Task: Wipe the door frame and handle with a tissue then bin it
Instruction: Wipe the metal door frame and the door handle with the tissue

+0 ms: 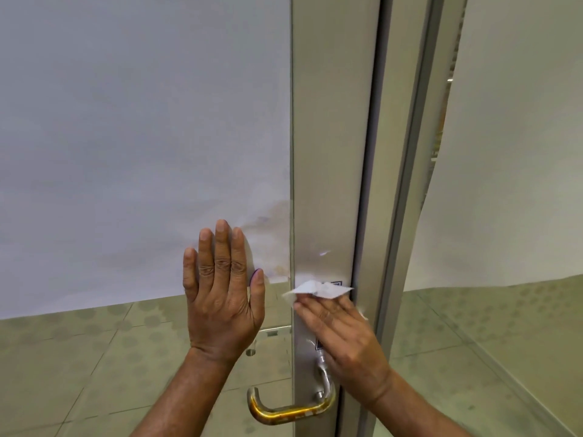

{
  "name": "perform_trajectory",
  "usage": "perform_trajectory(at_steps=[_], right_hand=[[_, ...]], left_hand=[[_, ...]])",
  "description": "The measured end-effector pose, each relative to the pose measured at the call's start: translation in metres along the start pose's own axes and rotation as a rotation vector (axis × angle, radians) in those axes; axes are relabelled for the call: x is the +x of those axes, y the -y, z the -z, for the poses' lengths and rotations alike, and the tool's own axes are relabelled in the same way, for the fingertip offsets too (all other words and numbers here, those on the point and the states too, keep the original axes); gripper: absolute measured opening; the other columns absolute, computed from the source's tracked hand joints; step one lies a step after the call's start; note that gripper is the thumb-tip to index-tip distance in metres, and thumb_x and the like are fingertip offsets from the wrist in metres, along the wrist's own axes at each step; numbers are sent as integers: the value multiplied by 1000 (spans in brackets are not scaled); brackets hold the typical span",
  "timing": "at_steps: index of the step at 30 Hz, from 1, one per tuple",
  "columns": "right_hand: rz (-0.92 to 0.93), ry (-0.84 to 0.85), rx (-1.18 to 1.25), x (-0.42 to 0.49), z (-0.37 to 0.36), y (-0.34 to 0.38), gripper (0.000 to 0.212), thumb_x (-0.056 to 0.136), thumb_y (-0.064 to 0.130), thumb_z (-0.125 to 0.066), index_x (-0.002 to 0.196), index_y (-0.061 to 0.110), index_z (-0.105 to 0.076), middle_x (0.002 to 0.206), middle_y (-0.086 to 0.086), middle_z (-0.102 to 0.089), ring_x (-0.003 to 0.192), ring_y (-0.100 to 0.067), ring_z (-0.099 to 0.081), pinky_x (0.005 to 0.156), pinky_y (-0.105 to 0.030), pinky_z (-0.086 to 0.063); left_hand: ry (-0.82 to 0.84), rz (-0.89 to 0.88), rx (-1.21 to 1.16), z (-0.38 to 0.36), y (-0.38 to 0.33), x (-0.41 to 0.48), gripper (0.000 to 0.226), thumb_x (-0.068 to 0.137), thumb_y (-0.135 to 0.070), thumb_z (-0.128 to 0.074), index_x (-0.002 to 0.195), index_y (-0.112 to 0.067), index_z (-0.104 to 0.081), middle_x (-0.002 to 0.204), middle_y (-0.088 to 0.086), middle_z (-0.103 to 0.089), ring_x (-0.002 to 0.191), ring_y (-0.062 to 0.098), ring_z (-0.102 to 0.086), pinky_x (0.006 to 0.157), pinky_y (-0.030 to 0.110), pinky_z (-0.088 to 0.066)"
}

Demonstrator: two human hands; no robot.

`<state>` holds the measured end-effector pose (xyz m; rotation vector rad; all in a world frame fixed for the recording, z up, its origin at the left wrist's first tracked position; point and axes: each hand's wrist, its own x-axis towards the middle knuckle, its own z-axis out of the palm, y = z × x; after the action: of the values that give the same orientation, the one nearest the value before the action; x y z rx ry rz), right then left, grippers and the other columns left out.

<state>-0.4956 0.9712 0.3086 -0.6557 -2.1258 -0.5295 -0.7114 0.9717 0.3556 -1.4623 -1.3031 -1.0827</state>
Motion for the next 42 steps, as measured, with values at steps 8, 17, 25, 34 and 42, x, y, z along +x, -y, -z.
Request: perform_trajectory(at_steps=[8, 17, 25, 34, 42], right_hand=[[-203, 35, 7, -3, 1, 7, 71, 82, -1, -49, 150, 12, -37, 153, -3, -44, 147, -14, -34, 126, -31, -16], [-62, 121, -84, -31, -17, 10, 86, 84, 2, -56, 159, 21, -18, 168, 7, -9, 153, -13, -18, 127, -37, -9], [-218, -108, -76, -7, -18, 9, 48, 104, 10, -37, 152, 13, -34, 160, 0, -33, 150, -17, -29, 126, -37, -17], [-210, -274, -97, 64, 1, 8, 52, 104, 27, -52, 150, 11, -35, 157, -6, -36, 152, -15, -23, 126, -38, -14], [-210, -129, -73, 3, -15, 21, 53, 99, 30, -54, 146, 11, -40, 153, -2, -39, 146, -23, -39, 126, -33, -14]], left_hand=[[-7, -5, 10, 0, 0, 1, 65, 110, -37, -28, 165, -10, -6, 175, 6, 7, 163, 23, 4, 133, 43, 1], [-7, -9, 7, 1, 0, 1, 65, 110, -38, -28, 164, -9, -6, 175, 5, 8, 163, 23, 5, 133, 42, 1], [-3, -4, 8, 0, -1, 0, 65, 110, -38, -29, 165, -9, -8, 175, 6, 6, 163, 23, 4, 132, 43, 1], [10, -1, 10, 1, -1, -1, 66, 110, -38, -27, 165, -10, -5, 175, 6, 9, 163, 23, 6, 132, 43, 2], [4, -10, 11, 0, 0, 0, 66, 109, -39, -28, 164, -9, -6, 175, 6, 8, 163, 23, 5, 132, 43, 2]])
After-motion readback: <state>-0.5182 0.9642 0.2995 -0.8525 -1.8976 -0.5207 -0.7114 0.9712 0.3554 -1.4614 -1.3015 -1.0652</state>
